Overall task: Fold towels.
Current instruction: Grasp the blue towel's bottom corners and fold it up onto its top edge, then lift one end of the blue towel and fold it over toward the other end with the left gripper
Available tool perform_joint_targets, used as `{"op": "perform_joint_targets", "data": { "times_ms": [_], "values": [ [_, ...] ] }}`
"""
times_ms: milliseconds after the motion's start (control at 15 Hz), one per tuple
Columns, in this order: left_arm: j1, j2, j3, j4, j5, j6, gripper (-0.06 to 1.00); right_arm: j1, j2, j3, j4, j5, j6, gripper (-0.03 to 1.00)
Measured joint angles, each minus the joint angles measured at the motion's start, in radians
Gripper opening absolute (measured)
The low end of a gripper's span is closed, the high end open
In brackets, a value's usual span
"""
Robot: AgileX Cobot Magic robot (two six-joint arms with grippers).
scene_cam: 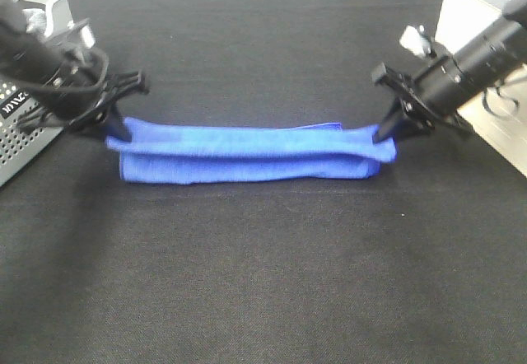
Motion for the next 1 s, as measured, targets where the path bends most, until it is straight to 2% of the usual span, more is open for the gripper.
{"op": "perform_joint_targets", "data": {
  "times_ms": [267,467,533,600,667,800,867,933,1000],
  "values": [
    [0.0,0.132,-0.136,0.037,-0.043,0.0,0.01,0.0,0.119,-0.176,-0.002,-0.007,0.0,0.0],
    [0.0,0.185,-0.153,0.037,-0.062,0.008,0.01,0.0,0.179,-0.22,-0.005,-0.017,0.0,0.0],
    [0.0,0.2,-0.153,0.035,-0.061,0.008,0.01,0.0,0.198,-0.221,-0.005,-0.017,0.0,0.04],
    [0.0,0.209,-0.153,0.035,-0.057,0.01,0.04,0.0,0.209,-0.221,-0.009,-0.017,0.001,0.12],
    [0.0,0.213,-0.153,0.035,-0.058,0.011,0.1,0.0,0.212,-0.221,-0.01,-0.013,0.001,0.28],
    [0.0,0.214,-0.153,0.037,-0.058,0.016,0.37,-0.001,0.213,-0.223,-0.009,0.008,0.001,0.59],
    [0.0,0.214,-0.153,0.038,-0.058,0.018,0.53,-0.001,0.208,-0.223,-0.007,0.021,0.001,0.69],
    [0.0,0.213,-0.153,0.042,-0.058,0.018,0.67,-0.001,0.202,-0.223,-0.01,0.032,0.001,0.75],
    [0.0,0.204,-0.153,0.05,-0.055,0.017,0.76,-0.001,0.191,-0.223,-0.016,0.052,0.001,0.77]
  ]
}}
